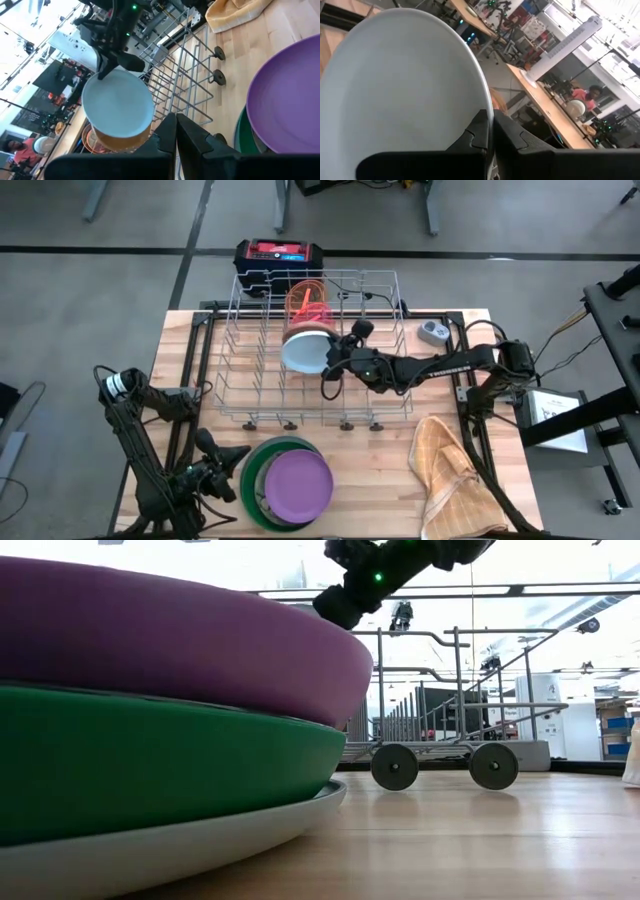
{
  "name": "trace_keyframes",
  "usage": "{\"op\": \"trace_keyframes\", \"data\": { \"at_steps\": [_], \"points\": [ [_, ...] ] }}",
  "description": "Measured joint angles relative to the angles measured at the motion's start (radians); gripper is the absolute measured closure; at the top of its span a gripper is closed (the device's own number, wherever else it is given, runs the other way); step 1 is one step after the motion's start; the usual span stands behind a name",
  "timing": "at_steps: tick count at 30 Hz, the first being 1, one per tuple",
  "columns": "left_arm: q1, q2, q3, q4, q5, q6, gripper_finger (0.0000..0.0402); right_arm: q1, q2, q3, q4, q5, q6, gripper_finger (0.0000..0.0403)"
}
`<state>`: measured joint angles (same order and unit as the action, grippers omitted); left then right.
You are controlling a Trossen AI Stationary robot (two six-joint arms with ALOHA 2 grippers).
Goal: Sort dishes
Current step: Put the white plate into the dish rack
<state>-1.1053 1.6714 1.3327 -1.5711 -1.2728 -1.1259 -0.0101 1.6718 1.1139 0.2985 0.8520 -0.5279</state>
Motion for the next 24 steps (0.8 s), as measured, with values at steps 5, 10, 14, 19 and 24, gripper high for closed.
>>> {"op": "trace_keyframes", "data": {
  "at_steps": [5,10,14,19,24],
  "points": [
    [0.001,0.0,-0.001,0.0,-0.001,0.001,0.0401,0.0,0.0,-0.019,-0.001,-0.023,0.034,0.0401],
    [0.001,0.0,-0.001,0.0,-0.002,0.002,0.0401,-0.001,0.0,-0.023,-0.001,-0.04,0.037,0.0401],
    [0.001,0.0,-0.001,0.0,-0.002,0.002,0.0401,-0.006,0.0,-0.023,0.006,-0.044,0.031,0.0401],
    [0.001,0.0,-0.002,0.0,-0.002,0.002,0.0401,-0.008,0.0,-0.023,0.009,-0.05,0.009,0.0401],
    [0.001,0.0,-0.002,0.0,-0.002,0.002,0.0401,-0.019,0.0,-0.023,0.03,-0.063,-0.017,0.0401]
  ]
}}
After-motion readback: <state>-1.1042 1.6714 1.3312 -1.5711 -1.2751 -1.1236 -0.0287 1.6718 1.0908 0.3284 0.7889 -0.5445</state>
